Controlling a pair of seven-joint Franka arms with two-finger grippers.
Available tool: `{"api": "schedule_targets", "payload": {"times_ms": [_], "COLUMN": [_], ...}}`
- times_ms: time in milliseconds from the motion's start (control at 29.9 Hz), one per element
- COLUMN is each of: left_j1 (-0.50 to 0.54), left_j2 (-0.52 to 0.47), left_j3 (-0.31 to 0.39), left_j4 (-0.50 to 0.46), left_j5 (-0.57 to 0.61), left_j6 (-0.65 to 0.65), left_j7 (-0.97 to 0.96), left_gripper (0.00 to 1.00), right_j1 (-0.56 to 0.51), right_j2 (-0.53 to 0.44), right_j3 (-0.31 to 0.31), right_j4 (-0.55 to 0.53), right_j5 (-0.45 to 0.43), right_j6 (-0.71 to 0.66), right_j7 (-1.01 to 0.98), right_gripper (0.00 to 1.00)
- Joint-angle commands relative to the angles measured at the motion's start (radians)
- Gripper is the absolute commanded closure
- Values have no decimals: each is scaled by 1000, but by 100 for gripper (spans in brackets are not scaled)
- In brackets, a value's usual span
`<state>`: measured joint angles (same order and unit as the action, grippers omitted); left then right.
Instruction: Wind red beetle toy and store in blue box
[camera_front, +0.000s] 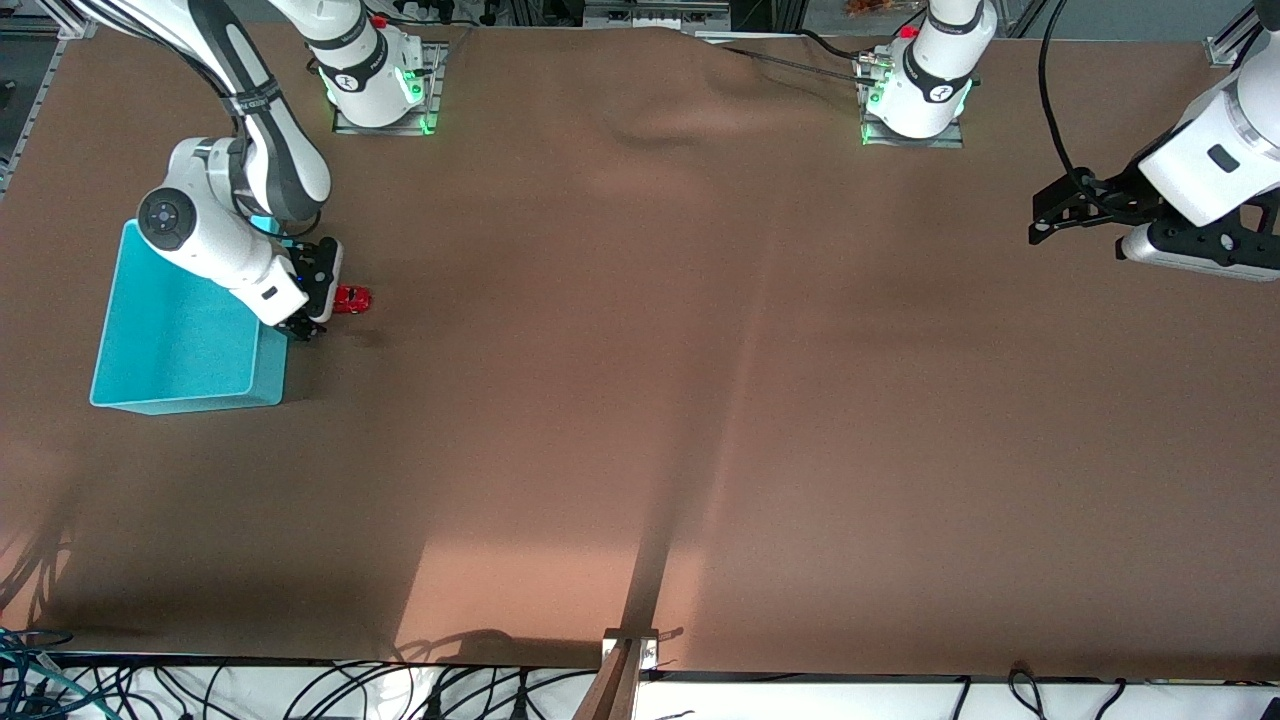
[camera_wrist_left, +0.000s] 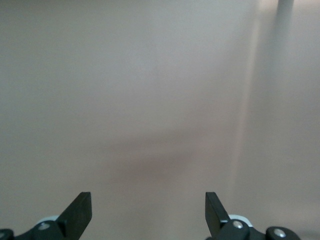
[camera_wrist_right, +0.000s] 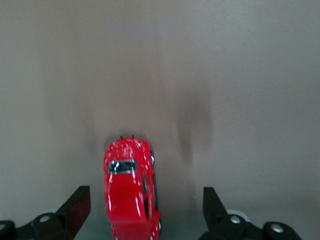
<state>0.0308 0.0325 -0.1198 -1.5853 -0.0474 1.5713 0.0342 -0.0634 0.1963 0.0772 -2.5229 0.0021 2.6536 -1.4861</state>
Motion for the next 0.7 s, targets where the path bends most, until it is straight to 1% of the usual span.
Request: {"api": "schedule_targets", "payload": {"times_ms": [0, 67, 100, 200, 267, 401, 534, 668], "left_j1": [-44, -72, -80, -80, -80, -81, -81, -81], "left_j2": [-32, -39, -40, -42, -43, -58, -83, -91], "left_j3": [23, 48, 52, 52, 52, 63, 72, 72], "left_j4": [-55, -61, -62, -65, -70, -94, -142, -148], "left_j5": [52, 67, 69, 69, 69, 60, 55, 55], "left_j6": [32, 32, 32, 33, 33, 52, 102, 107], "left_j7": [3, 4, 3, 3, 3, 4, 4, 4], "left_gripper": [0, 0, 0, 0, 0, 0, 0, 0], "right_j1": [-4, -4, -4, -4, -4, -3, -1, -1], "right_j2": [-32, -28, -28, -23, -23, -26, -34, -52], "right_j3": [3, 3, 3, 3, 3, 4, 15, 49], "right_j4": [-36, -36, -36, -34, -34, -28, -7, 27], "right_j5": [19, 19, 19, 19, 16, 16, 15, 16], "right_j6": [23, 23, 23, 22, 22, 17, 0, -52], "right_j7": [-31, -31, -31, -40, -40, -46, -45, -29], "right_gripper": [34, 44, 47, 58, 67, 78, 78, 79]}}
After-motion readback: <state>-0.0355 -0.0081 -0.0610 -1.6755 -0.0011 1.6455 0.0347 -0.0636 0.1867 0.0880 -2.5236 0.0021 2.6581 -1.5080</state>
